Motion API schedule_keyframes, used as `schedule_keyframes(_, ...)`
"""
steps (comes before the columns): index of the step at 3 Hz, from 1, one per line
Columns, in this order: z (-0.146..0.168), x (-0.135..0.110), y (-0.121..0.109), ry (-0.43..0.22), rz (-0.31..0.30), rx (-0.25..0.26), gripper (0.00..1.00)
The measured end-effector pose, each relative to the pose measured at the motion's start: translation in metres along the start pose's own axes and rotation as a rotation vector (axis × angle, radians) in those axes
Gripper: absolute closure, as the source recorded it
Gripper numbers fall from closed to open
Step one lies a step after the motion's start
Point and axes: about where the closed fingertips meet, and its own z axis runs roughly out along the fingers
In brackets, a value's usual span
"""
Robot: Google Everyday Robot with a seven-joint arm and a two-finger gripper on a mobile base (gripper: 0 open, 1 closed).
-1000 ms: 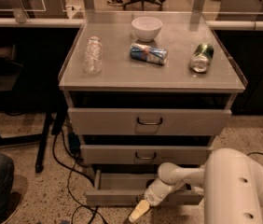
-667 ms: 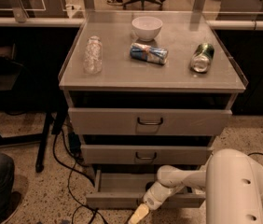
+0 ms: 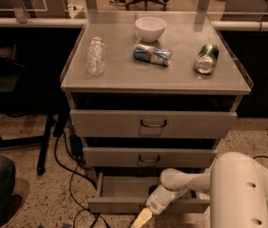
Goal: Open bottom drawer
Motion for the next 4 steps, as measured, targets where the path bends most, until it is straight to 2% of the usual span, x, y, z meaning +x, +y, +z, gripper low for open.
schedule_keyframes(3,0.004,0.015,0.014,0.004,0.014,-0.028,0.00)
schedule_keyframes(4,0.012,0.036,0.028,0.009,0.030,-0.044,0.00)
